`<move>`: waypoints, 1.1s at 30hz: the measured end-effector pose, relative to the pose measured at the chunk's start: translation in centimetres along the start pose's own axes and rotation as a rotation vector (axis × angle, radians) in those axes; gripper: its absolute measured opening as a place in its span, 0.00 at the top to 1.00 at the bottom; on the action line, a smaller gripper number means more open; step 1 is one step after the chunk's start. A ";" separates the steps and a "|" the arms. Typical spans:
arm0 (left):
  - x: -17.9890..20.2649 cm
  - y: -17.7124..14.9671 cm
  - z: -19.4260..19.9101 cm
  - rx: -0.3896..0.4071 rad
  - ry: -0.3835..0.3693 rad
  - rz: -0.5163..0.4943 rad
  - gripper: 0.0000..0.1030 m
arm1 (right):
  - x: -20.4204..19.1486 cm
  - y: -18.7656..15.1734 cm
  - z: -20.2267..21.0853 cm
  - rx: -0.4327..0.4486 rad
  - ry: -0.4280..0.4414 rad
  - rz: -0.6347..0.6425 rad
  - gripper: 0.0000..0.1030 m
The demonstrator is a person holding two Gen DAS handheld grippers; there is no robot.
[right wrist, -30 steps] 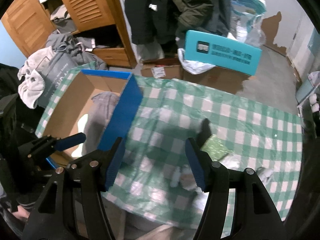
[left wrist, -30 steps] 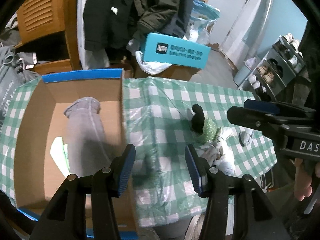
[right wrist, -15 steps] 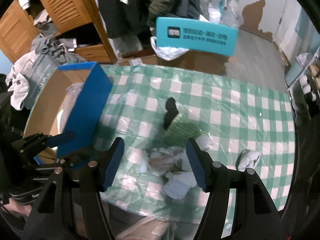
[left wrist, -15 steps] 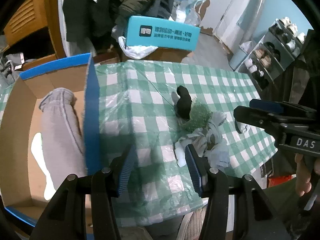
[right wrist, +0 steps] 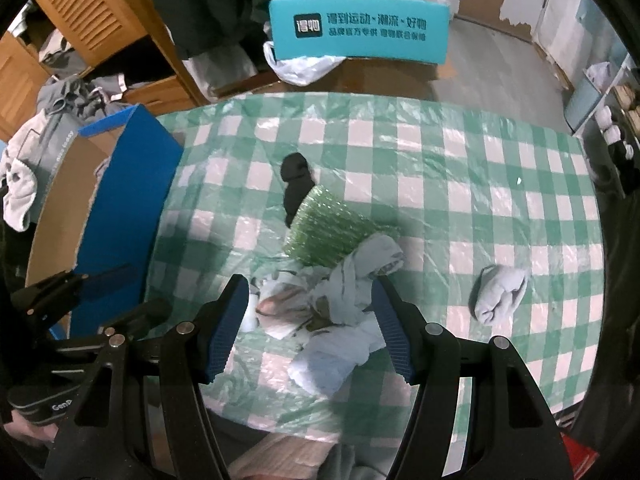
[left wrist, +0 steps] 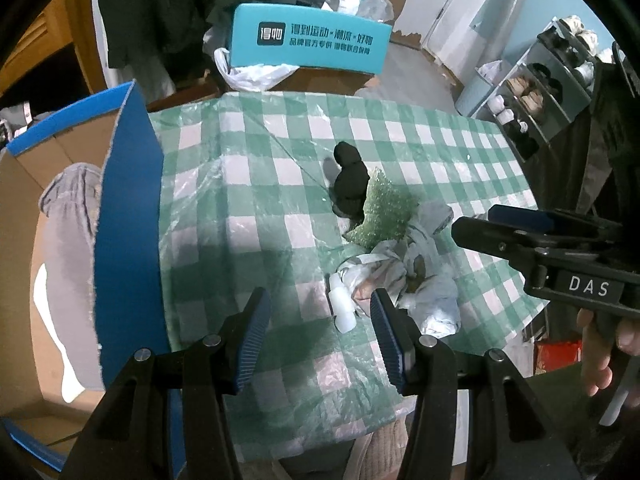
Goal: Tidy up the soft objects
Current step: 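Move both grippers back toward the remaining pile on the table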
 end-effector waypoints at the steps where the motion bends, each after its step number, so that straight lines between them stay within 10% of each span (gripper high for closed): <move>1: 0.0 -0.1 -0.2 -0.003 0.001 0.001 0.49 | 0.2 -0.1 -0.2 -0.005 -0.002 -0.003 0.38; 33: -0.9 -1.3 -6.3 -0.089 -0.003 0.091 0.38 | 2.3 -2.1 -8.5 -0.137 -0.006 -0.053 0.38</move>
Point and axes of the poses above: each gripper's, at about its wrist camera, not at the fingertips, and z roughly against the way its jaws point, x to its right, y to its top, the point moved 5 cm from there along -z, roughly the way its jaws point, and after that the axes turned 5 degrees about x, right-handed, at the moved point
